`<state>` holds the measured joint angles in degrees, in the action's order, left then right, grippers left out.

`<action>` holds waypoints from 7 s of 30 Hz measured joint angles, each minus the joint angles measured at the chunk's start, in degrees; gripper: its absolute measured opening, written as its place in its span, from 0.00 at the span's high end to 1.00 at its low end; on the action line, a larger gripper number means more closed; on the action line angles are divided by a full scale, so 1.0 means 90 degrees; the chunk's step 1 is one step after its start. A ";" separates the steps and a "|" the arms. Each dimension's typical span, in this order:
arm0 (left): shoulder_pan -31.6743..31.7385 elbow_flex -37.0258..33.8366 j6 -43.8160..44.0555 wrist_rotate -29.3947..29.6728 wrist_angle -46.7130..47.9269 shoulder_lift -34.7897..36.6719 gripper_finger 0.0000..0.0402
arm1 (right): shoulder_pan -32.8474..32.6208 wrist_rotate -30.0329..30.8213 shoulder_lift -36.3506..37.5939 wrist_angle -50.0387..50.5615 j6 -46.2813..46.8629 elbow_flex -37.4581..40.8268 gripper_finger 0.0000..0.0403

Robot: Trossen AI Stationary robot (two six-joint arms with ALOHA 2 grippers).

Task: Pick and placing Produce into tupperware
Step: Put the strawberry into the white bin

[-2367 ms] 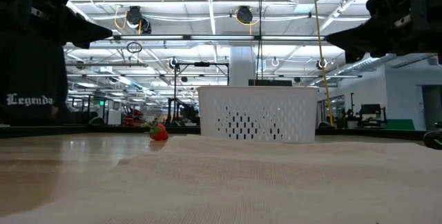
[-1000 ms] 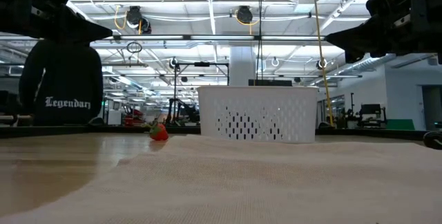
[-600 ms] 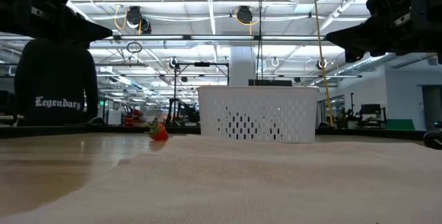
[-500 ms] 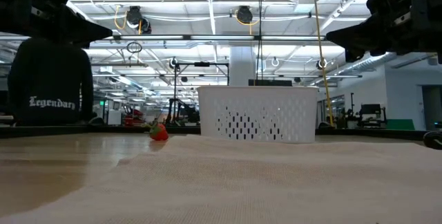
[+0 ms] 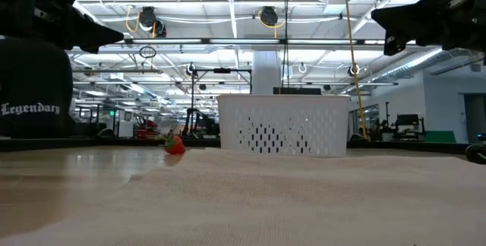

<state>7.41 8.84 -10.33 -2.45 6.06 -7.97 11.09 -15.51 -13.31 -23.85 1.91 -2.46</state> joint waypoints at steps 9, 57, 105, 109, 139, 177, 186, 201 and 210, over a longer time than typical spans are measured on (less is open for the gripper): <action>-0.0001 0.0000 0.0002 -0.0001 0.0020 0.0000 0.92 | 0.0000 0.0000 0.0059 0.0589 0.0020 0.0000 1.00; -0.0001 0.0000 0.0192 -0.0074 -0.0109 0.0000 0.92 | 0.0000 0.0039 0.0040 0.0732 -0.0121 0.0000 1.00; -0.0001 0.3608 0.1072 0.0944 0.0196 -0.3916 0.95 | 0.0010 0.0046 0.0042 0.0734 -0.0119 -0.0002 1.00; -0.0001 0.4580 0.1166 0.0939 0.1056 -0.4365 0.99 | 0.0007 0.0046 0.0042 0.0735 -0.0117 0.0000 1.00; 0.0001 0.9196 0.1168 0.1330 0.7448 -0.8100 0.90 | 0.0007 0.0049 0.0042 0.0735 -0.0165 0.0000 1.00; -0.0018 0.9194 0.0785 0.0889 0.7795 -0.8665 0.82 | 0.0007 0.0051 0.0040 0.0735 -0.0165 -0.0002 1.00; -0.0045 0.9194 0.0602 0.0497 0.7772 -0.8665 0.45 | 0.0007 0.0051 0.0040 0.0735 -0.0165 -0.0002 1.00; -0.0027 0.9198 0.0980 0.0984 0.7885 -0.8892 0.13 | 0.0007 0.0049 0.0040 0.0734 -0.0124 -0.0002 1.00; 0.0001 0.9182 0.1205 0.1150 0.7916 -0.9669 0.13 | 0.0007 0.0051 0.0014 0.0732 -0.0119 -0.0002 1.00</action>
<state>7.42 91.48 0.51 7.90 77.30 -94.99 11.16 -15.05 -13.18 -17.26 0.84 -2.48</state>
